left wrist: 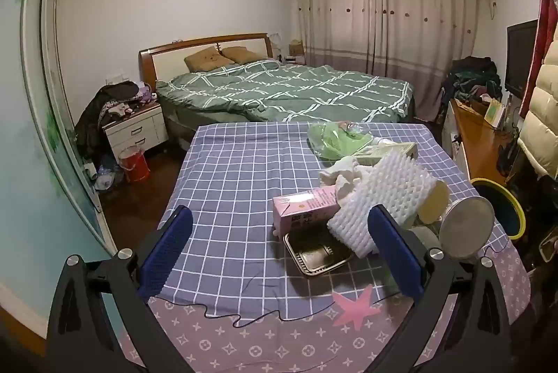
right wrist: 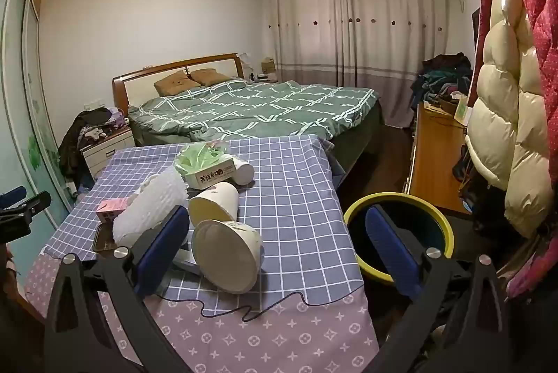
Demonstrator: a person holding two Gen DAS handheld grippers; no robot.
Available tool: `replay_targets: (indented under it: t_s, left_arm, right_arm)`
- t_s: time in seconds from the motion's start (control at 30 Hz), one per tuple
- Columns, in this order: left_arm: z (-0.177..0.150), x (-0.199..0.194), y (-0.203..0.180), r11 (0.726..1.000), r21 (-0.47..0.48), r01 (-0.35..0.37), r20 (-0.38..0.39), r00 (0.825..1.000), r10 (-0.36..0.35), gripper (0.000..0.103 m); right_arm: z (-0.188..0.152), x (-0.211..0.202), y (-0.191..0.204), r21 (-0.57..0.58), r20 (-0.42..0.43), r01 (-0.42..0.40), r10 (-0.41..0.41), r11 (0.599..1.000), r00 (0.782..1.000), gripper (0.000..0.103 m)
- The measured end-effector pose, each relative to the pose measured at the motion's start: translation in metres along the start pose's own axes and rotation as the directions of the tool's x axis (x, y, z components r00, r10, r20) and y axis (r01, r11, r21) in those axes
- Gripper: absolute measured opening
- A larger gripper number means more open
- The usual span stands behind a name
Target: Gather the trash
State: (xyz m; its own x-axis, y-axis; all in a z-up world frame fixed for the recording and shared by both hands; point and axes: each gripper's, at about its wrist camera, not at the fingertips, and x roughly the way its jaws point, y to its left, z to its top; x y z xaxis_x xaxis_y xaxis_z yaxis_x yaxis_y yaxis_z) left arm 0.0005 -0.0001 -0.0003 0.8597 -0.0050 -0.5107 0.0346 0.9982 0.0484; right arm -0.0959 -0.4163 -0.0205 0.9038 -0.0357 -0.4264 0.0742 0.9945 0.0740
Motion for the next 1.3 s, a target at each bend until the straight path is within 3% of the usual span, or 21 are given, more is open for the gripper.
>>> replay_targets:
  t_s: [0.23, 1.3]
  left_arm:
    - [0.004, -0.001, 0.008, 0.999, -0.026, 0.027, 0.009, 1.000, -0.027, 0.099]
    - [0.004, -0.005, 0.001, 1.000, -0.016, 0.012, 0.012, 1.000, -0.012, 0.099]
  right_arm:
    - [0.000, 0.001, 0.000, 0.001, 0.004, -0.006, 0.006, 1.000, 1.000, 0.097]
    - [-0.002, 0.004, 0.002, 0.016, 0.004, -0.017, 0.017, 1.000, 1.000, 0.097]
